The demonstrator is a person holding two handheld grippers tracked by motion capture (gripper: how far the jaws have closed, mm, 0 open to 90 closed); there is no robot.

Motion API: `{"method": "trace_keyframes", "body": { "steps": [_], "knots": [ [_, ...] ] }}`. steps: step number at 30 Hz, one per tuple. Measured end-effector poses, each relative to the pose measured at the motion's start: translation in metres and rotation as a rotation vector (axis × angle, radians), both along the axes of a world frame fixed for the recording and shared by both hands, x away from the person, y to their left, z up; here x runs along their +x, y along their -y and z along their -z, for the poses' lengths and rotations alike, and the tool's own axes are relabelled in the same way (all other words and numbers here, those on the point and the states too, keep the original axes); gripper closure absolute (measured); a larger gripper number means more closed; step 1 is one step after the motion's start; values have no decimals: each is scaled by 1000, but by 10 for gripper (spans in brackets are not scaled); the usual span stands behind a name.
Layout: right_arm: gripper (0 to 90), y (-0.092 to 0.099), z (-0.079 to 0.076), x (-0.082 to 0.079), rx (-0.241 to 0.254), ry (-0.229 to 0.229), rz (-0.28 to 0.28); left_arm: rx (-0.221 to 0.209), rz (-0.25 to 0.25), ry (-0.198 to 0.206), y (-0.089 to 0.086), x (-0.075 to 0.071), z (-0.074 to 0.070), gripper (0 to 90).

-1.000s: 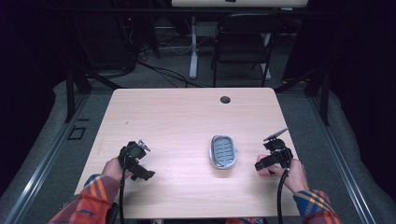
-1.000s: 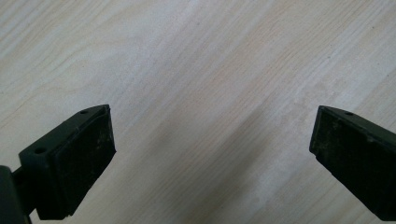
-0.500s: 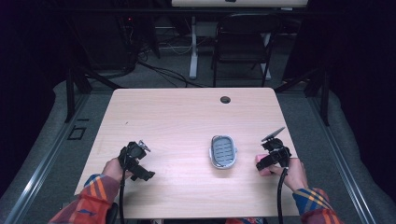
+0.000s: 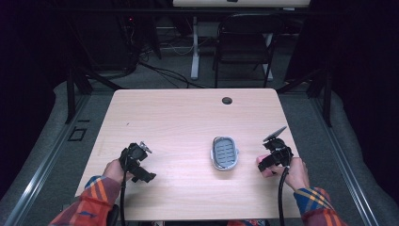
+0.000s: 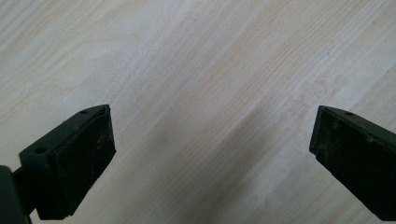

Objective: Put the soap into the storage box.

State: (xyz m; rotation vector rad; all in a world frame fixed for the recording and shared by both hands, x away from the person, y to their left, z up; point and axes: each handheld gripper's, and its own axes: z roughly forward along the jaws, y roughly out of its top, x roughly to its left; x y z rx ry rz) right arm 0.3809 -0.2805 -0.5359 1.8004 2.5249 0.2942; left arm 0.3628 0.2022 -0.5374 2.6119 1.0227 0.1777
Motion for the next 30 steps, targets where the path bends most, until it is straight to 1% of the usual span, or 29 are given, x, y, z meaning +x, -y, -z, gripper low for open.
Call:
{"method": "trace_keyframes", "body": {
  "steps": [2,3,5,6,7,8,10,11,14,17,21,22,30],
  "knots": [
    [291,1,1,1,-1,4,4,1,1,0,0,0,0,1],
    [299,1,1,2,-10,-10,8,3,0,0,0,0,0,1],
    [300,1,2,3,-7,-10,13,1,-1,1,0,0,0,1],
    [300,1,2,4,-19,-24,5,2,0,0,0,0,0,1],
    [304,0,4,3,-4,-3,25,1,-1,2,0,0,0,1],
    [312,0,4,3,-8,-8,15,0,-3,3,0,0,0,1],
    [316,-1,6,4,-4,-9,19,4,-4,9,1,0,0,1],
    [321,-3,6,4,-16,-13,16,4,-4,9,1,0,0,1],
    [327,-3,8,5,-17,-16,20,6,4,11,1,0,0,1],
    [347,-3,8,5,-21,-14,24,1,-3,9,1,0,0,1],
    [354,-2,8,6,-20,-23,12,1,-2,10,1,0,0,1],
    [354,-2,7,6,-33,-33,-2,1,-2,9,1,0,0,1],
    [362,-3,8,6,-40,-33,-9,1,-2,9,1,0,0,1]
  ]
}}
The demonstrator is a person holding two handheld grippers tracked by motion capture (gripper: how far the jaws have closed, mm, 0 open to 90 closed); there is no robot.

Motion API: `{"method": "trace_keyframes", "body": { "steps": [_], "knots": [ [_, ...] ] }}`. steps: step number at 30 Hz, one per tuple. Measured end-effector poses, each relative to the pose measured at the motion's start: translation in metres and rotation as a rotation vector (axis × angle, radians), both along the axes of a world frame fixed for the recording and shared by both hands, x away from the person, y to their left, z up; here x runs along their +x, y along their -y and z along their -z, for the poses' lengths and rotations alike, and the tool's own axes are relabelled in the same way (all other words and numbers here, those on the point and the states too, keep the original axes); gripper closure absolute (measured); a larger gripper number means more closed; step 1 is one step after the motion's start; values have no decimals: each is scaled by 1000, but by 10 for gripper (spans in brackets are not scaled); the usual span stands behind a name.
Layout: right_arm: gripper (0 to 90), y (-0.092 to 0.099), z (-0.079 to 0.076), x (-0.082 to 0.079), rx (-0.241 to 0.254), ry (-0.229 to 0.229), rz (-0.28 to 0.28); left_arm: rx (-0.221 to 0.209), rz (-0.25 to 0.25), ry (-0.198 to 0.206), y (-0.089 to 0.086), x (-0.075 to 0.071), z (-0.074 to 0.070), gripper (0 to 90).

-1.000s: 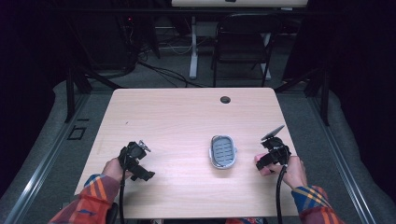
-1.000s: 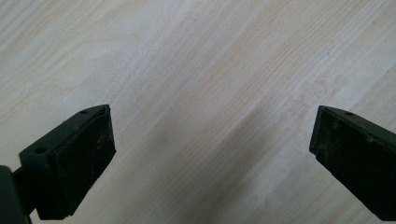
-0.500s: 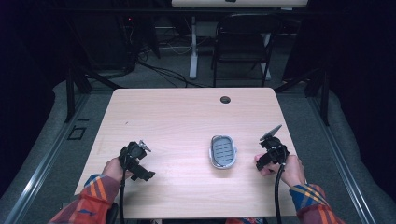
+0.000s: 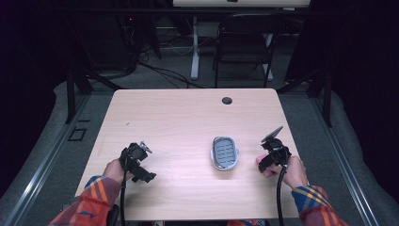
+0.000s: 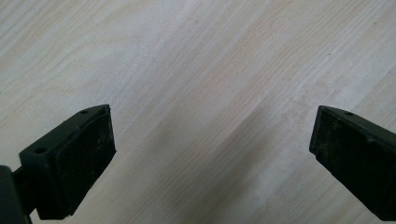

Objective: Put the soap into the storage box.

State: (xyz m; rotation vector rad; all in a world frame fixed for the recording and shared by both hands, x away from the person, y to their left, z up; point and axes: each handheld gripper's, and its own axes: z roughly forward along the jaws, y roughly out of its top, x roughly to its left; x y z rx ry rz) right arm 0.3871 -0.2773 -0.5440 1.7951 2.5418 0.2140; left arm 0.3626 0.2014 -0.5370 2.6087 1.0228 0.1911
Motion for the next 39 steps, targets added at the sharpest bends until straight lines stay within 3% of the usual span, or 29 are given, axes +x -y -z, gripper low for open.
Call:
{"method": "trace_keyframes", "body": {
  "steps": [9,13,15,16,18,20,32,34,39],
  "knots": [
    [366,1,-1,0,-9,-7,-18,1,1,1,0,0,0,1],
    [366,2,-4,-1,7,15,-9,1,1,2,0,0,0,1],
    [366,3,-8,1,-7,-7,-34,0,0,2,0,0,0,1],
    [366,2,-7,-1,7,17,-18,-1,-1,2,0,0,0,1],
    [366,3,-11,0,-7,-4,-43,1,1,1,0,0,0,1],
    [366,2,-10,-1,21,17,-23,0,1,1,0,0,0,1],
    [366,4,-19,3,-10,5,-66,0,2,4,-1,-1,-1,1],
    [366,3,-18,2,2,35,-44,-1,0,2,-1,-1,0,1],
    [366,3,-21,3,4,29,-57,2,1,1,-1,-1,0,2]
  ]
}}
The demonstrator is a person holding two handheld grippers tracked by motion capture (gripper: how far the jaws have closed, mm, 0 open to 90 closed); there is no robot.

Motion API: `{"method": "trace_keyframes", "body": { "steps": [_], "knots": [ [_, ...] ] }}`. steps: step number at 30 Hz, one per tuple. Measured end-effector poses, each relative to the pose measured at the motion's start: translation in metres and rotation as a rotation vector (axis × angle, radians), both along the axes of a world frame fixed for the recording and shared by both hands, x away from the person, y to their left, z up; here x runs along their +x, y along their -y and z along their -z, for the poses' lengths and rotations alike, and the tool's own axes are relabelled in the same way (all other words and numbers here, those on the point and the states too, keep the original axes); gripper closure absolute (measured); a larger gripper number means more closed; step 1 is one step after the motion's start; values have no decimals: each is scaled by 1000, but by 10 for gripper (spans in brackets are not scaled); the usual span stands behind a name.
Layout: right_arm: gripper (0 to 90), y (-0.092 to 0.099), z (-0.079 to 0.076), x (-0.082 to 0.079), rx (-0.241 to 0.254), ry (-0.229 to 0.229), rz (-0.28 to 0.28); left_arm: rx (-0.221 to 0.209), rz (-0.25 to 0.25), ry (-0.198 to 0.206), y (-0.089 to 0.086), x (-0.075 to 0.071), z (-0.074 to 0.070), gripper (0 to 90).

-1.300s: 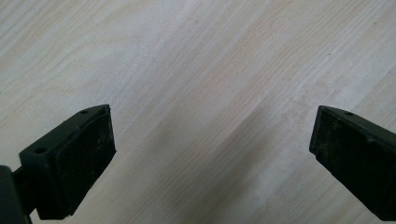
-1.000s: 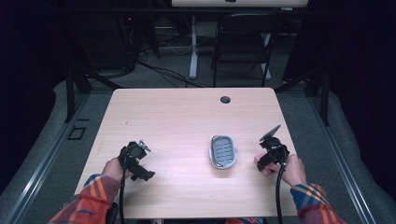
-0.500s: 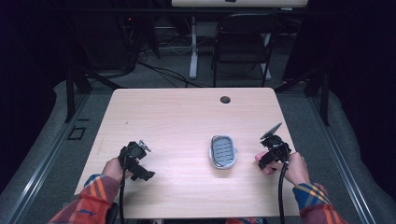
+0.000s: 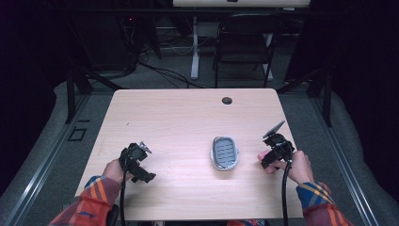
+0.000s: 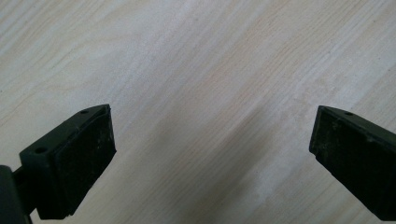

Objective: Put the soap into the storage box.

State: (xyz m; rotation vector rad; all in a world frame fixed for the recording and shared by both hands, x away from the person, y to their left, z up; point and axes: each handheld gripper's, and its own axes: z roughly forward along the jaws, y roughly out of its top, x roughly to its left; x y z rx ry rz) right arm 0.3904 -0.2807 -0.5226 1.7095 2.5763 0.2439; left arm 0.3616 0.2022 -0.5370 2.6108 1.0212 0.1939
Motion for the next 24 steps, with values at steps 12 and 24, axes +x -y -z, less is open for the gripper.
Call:
{"method": "trace_keyframes", "body": {
  "steps": [12,24],
  "knots": [
    [366,-4,-8,7,-5,18,-11,5,10,9,0,-1,0,4],
    [367,-12,-16,12,18,31,-22,-1,8,19,0,-3,-1,4]
  ]
}}
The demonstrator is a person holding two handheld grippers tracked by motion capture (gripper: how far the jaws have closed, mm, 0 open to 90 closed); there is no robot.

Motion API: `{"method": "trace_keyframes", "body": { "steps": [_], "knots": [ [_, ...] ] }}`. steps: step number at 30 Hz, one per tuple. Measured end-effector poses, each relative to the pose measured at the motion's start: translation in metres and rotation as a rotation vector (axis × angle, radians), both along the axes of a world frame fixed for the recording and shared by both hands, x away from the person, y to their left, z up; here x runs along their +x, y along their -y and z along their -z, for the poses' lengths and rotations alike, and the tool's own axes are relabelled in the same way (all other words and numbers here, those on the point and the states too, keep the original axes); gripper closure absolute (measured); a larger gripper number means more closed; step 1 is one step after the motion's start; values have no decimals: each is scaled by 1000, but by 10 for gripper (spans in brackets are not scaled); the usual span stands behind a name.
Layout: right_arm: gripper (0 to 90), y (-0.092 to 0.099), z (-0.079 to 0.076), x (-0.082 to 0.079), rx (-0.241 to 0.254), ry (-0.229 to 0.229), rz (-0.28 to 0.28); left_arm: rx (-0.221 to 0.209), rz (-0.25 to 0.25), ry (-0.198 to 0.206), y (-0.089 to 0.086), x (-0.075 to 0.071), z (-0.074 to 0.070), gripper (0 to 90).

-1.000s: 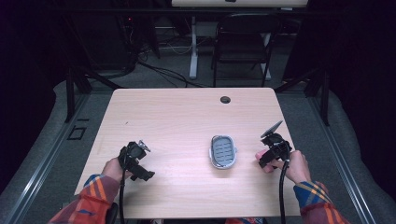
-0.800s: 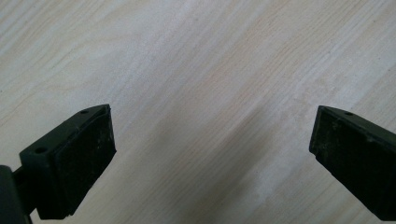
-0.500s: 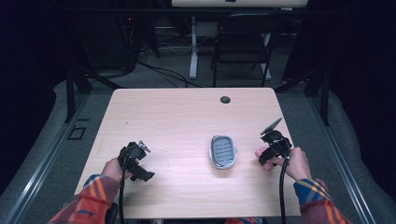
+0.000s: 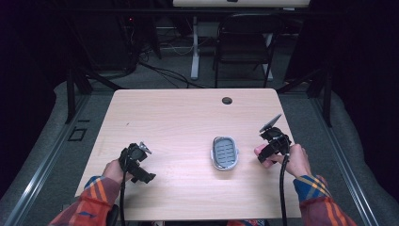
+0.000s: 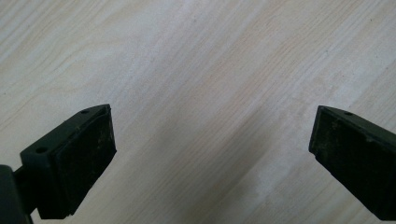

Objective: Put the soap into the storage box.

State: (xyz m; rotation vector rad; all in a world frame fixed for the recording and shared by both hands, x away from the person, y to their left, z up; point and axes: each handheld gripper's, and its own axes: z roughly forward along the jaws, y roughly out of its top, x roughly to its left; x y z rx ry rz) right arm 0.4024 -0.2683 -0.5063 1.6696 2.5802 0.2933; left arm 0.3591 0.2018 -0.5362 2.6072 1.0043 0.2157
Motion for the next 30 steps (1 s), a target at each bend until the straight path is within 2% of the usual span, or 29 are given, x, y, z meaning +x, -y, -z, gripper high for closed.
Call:
{"method": "trace_keyframes", "body": {
  "steps": [1,2,3,4,5,11,14,22,24,26,27,30],
  "knots": [
    [367,1,-4,3,-40,-33,-39,0,1,1,0,0,0,4],
    [367,0,-6,4,-51,-41,-47,1,1,0,0,0,0,4],
    [367,-3,-4,4,-25,-14,-21,1,2,0,0,0,0,4],
    [367,-3,-5,5,-31,-23,-31,1,1,0,0,0,0,4],
    [367,-6,-4,6,-18,-7,-18,5,6,-2,-1,0,0,4],
    [367,-16,-11,14,-21,-10,-45,5,6,-2,-1,0,0,4],
    [367,-24,-14,18,-14,5,-46,6,3,-4,0,0,0,4],
    [367,-30,-22,25,-33,-4,-69,7,4,-6,0,0,1,4],
    [367,-31,-23,25,-27,7,-57,7,4,-7,0,0,1,4],
    [367,-31,-24,26,-40,-6,-72,7,4,-7,0,0,1,4],
    [367,-32,-24,26,-37,6,-64,8,3,-7,0,0,1,4],
    [367,-33,-27,27,-39,4,-64,7,2,-7,0,0,1,4]
  ]
}}
